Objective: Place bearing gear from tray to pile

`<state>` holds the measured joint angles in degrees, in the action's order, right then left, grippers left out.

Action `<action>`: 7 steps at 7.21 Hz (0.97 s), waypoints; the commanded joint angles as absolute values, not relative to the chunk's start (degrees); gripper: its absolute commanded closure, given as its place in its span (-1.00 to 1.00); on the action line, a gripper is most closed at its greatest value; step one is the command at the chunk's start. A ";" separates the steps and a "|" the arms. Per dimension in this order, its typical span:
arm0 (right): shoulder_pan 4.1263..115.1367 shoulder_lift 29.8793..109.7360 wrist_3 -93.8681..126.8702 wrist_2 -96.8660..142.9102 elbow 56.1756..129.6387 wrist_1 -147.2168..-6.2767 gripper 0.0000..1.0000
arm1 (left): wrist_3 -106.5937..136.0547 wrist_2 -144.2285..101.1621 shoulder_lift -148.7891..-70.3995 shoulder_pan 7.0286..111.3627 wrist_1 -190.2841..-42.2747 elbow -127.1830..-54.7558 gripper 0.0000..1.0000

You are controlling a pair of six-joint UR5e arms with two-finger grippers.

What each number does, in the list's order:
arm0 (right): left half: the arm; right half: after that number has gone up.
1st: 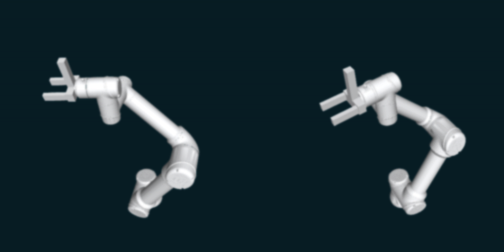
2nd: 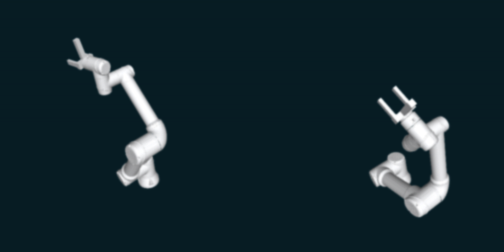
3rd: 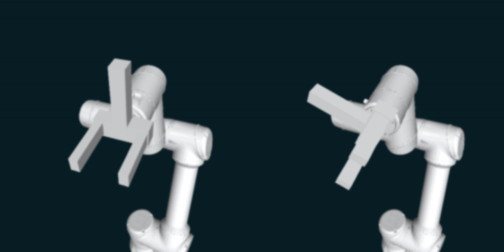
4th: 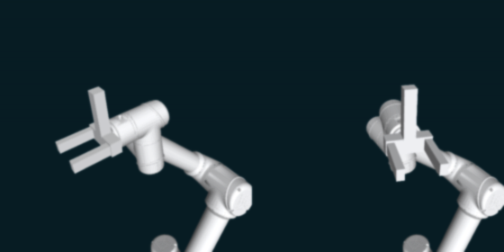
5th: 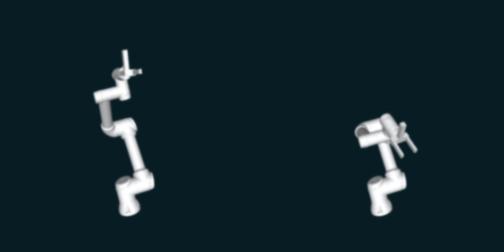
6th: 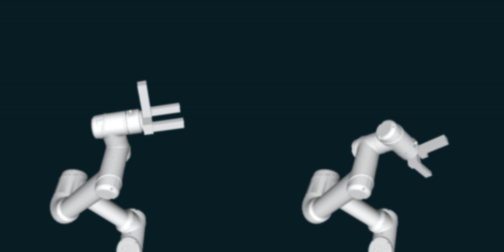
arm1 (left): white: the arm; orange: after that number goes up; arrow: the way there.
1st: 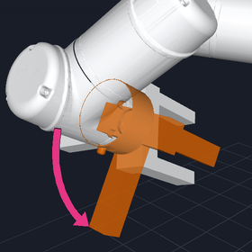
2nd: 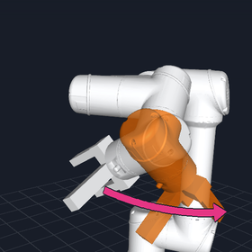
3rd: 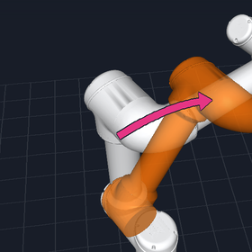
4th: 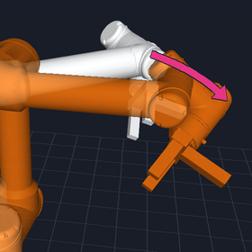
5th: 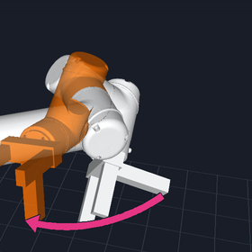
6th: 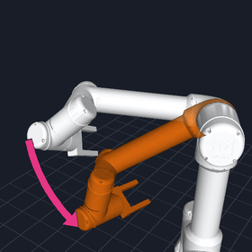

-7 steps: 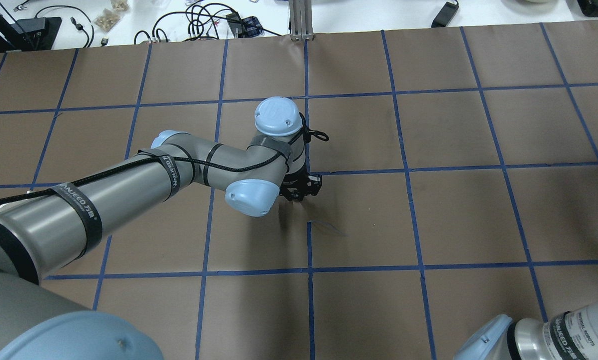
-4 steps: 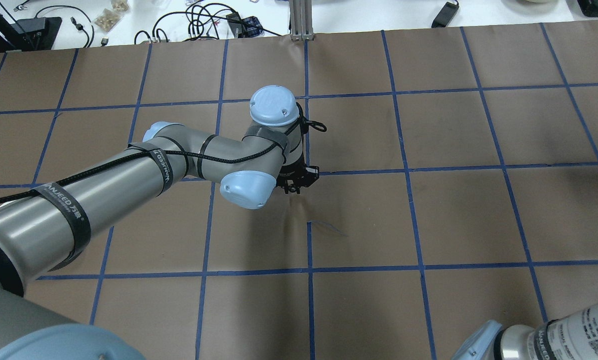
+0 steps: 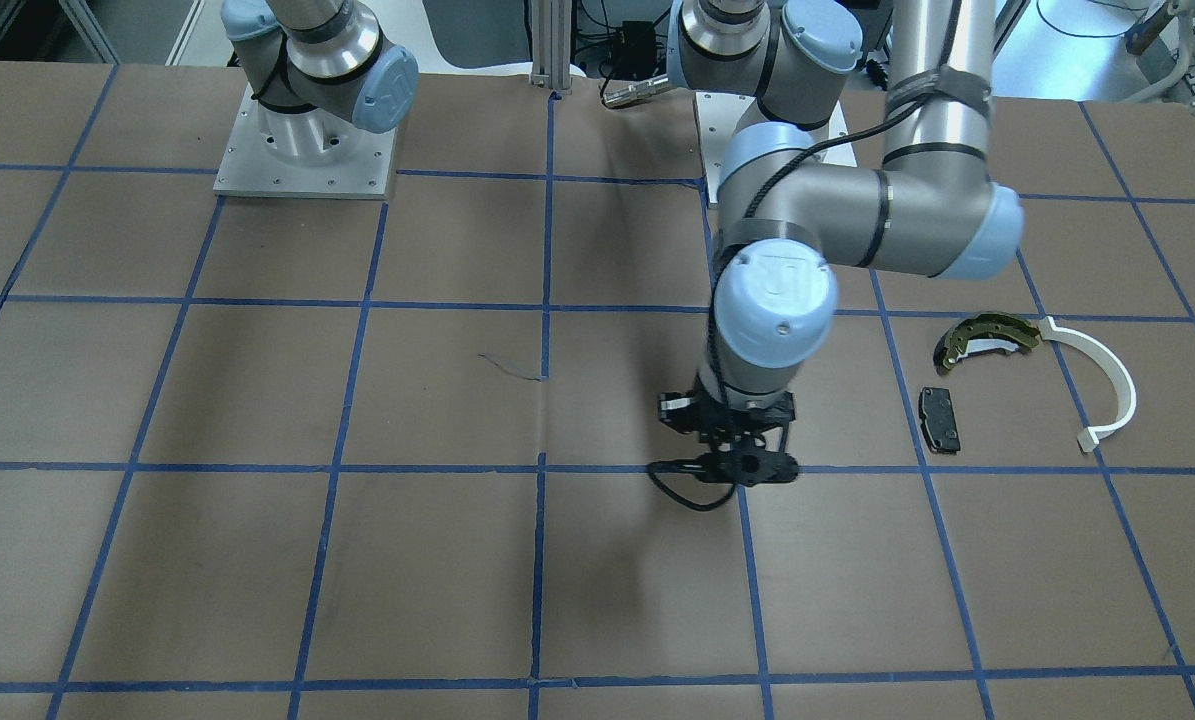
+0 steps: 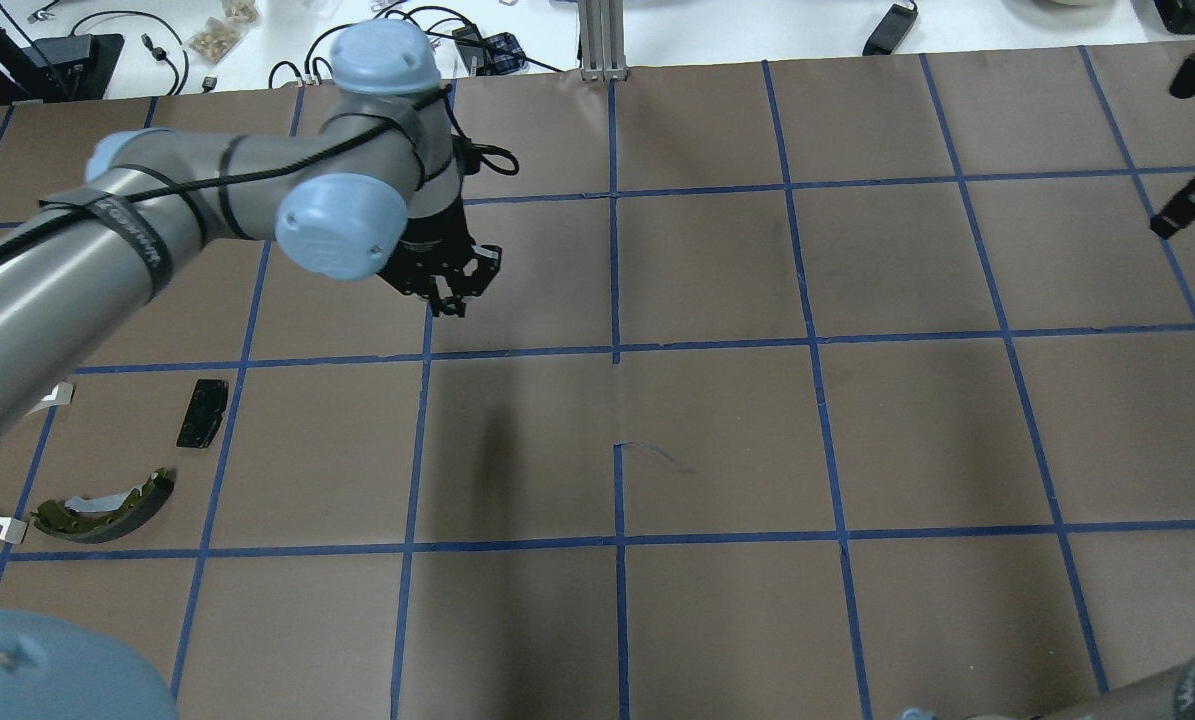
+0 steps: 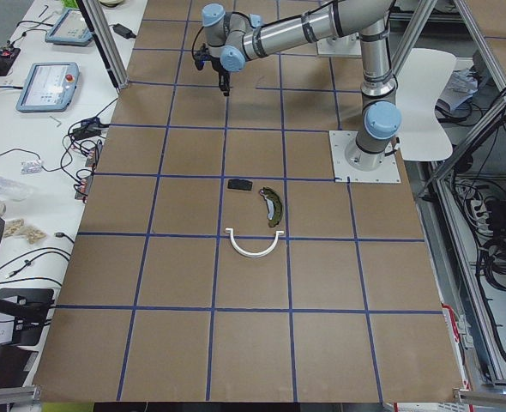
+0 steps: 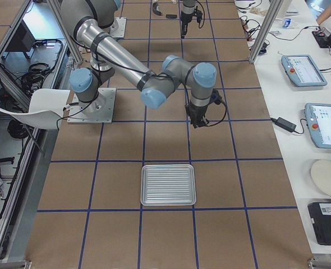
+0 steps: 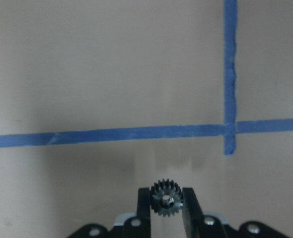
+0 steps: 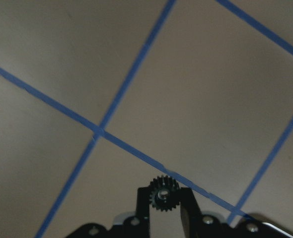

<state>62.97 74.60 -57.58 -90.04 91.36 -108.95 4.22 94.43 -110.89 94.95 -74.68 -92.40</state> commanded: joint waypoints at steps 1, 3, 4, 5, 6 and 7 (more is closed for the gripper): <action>79.12 72.62 -32.54 -89.83 91.75 -108.98 0.61 | -5.50 98.85 -107.94 85.29 -77.70 -92.10 1.00; 91.08 69.37 -10.84 -89.30 93.42 -115.19 0.61 | -12.45 98.97 -106.79 77.39 -77.52 -94.03 1.00; 98.19 67.87 -0.54 -89.38 94.04 -116.96 0.60 | -19.27 98.44 -106.79 71.34 -77.17 -95.26 1.00; 104.79 67.16 7.65 -90.08 94.30 -119.42 0.60 | -24.21 98.79 -106.35 67.28 -76.99 -96.32 1.00; 108.86 65.84 15.48 -89.22 95.52 -119.79 0.60 | -26.26 98.88 -106.00 64.54 -76.47 -97.37 1.00; 111.51 63.57 23.30 -89.21 97.71 -126.06 0.60 | -28.28 98.70 -106.00 61.47 -76.38 -98.60 1.00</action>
<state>107.09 65.91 13.36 -89.42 95.58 -120.79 -25.27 98.78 -106.16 65.40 -76.65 -97.16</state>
